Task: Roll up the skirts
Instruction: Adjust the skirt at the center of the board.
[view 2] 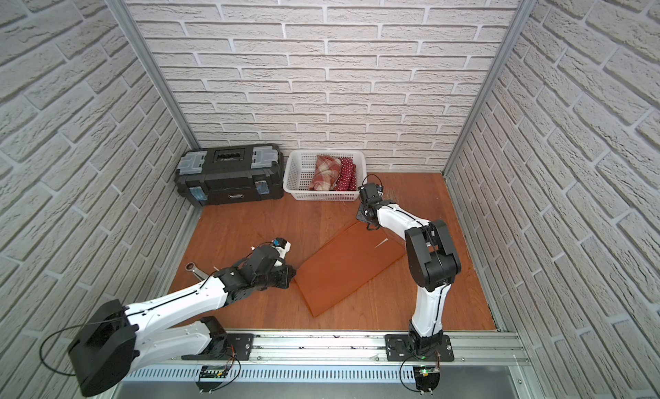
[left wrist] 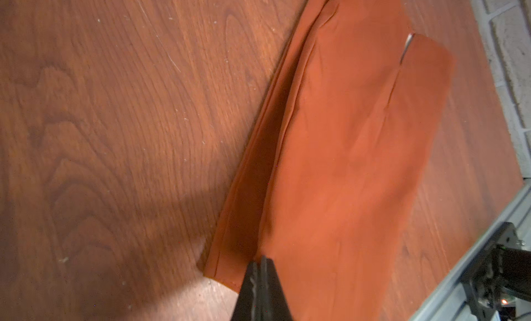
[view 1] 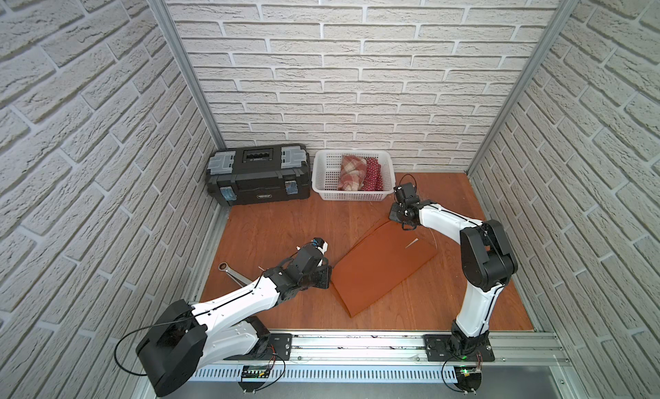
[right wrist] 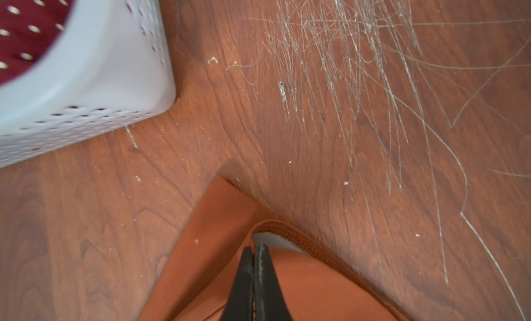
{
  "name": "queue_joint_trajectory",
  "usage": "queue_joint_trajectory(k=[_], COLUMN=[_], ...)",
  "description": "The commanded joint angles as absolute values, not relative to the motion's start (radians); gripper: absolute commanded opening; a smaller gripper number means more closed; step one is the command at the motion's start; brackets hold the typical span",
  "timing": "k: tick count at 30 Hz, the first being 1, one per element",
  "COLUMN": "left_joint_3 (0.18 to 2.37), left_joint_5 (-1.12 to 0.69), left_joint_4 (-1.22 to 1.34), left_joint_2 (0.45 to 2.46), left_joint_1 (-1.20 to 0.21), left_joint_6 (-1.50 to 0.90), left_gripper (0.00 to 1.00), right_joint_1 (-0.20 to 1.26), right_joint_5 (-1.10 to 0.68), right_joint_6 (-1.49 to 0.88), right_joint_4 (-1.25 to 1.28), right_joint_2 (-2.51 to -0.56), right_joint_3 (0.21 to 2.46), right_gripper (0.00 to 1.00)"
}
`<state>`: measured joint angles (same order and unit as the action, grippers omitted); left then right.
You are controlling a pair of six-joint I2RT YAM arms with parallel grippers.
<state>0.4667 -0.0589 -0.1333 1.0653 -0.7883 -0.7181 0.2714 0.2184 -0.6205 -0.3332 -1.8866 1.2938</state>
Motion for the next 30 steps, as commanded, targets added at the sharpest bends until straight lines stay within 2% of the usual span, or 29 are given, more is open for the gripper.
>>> queue_joint_trajectory(k=[1,5,10,11,12,15,18,23,24,26,28,30], left_joint_3=[0.413,0.37,0.36,0.367,0.38,0.425,0.449,0.463,0.467,0.474,0.483,0.485], left_joint_5=[-0.025,0.0,0.055,0.058,0.049,0.033,0.07,0.099,0.094,0.076,0.047,0.002], left_joint_4=[-0.173,-0.155,-0.079,-0.061,-0.049,-0.058,-0.094,-0.106,-0.097,-0.066,-0.03,0.017], left_joint_2=[1.013,1.002,1.085,1.107,1.128,1.167,1.152,1.122,1.135,1.173,1.223,1.285], left_joint_1=[-0.798,-0.798,-0.789,-0.786,-0.784,-0.785,-0.784,-0.764,-0.759,-0.754,-0.752,-0.752], left_joint_6=[-0.755,-0.77,-0.754,-0.752,-0.751,-0.744,-0.735,-0.702,-0.693,-0.682,-0.678,-0.678], left_gripper=[0.0,0.0,0.0,0.15,0.39,0.5,0.65,0.67,0.66,0.62,0.54,0.45], right_joint_1=[0.281,0.291,0.296,0.296,0.296,0.3,0.31,0.313,0.314,0.313,0.313,0.313], right_joint_5=[0.206,0.185,0.172,0.178,0.181,0.167,0.183,0.236,0.244,0.244,0.227,0.2], right_joint_6=[-0.617,-0.608,-0.597,-0.597,-0.594,-0.592,-0.58,-0.664,-0.69,-0.719,-0.731,-0.736], right_joint_4=[-0.314,-0.326,-0.319,-0.326,-0.335,-0.326,-0.336,-0.404,-0.409,-0.41,-0.417,-0.443], right_joint_2=[-1.853,-1.92,-2.013,-2.02,-2.021,-1.985,-1.875,-1.676,-1.637,-1.563,-1.515,-1.506], right_joint_3=[1.309,1.371,1.426,1.43,1.436,1.396,1.324,1.107,1.045,0.935,0.855,0.804], right_gripper=[0.02,0.02,0.06,0.09,0.17,0.3,0.37,0.35,0.31,0.17,0.05,0.02])
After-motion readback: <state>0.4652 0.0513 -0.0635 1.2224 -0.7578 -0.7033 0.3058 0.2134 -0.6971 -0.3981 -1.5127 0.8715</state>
